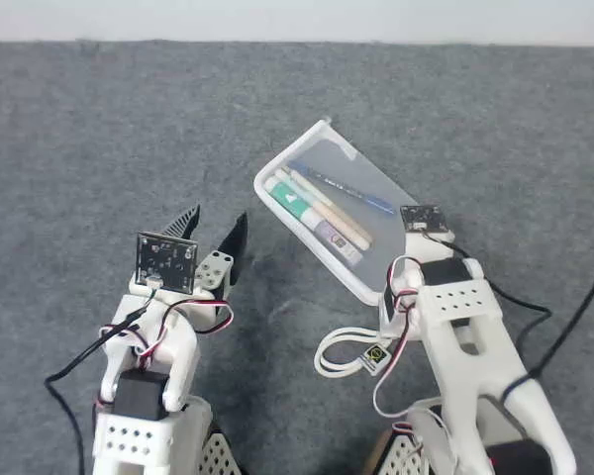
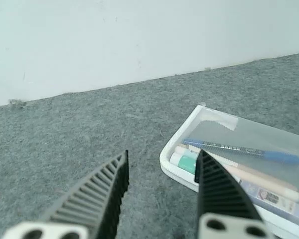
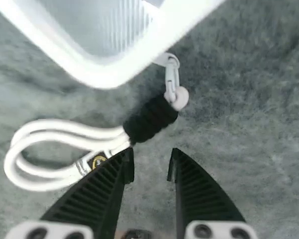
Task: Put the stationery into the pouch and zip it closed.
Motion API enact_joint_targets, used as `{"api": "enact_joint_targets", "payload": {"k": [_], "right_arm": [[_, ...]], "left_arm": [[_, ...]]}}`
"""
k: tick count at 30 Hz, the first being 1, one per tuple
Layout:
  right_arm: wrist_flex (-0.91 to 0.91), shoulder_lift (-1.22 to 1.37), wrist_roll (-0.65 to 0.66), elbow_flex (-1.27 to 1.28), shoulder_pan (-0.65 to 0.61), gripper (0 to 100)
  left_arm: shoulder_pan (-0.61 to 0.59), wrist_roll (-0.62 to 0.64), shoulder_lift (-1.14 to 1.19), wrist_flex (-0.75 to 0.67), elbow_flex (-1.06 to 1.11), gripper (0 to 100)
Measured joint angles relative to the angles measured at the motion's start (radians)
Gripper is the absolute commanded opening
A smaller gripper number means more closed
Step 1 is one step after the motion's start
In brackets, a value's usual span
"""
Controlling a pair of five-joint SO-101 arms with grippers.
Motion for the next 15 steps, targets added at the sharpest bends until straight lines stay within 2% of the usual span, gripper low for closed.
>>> {"api": "enact_joint_targets", "payload": {"k": [4,15], "right_arm": [[-0.084,0.043,-0.086,-0.002,-0.002,11.3],[-0.265,0.245,-0.218,-0.011,0.002,10.9]], "left_arm": [[0.002,0.000,0.000,0.000,0.000,21],[0.000,0.000,0.000,0.000,0.000,21]]}}
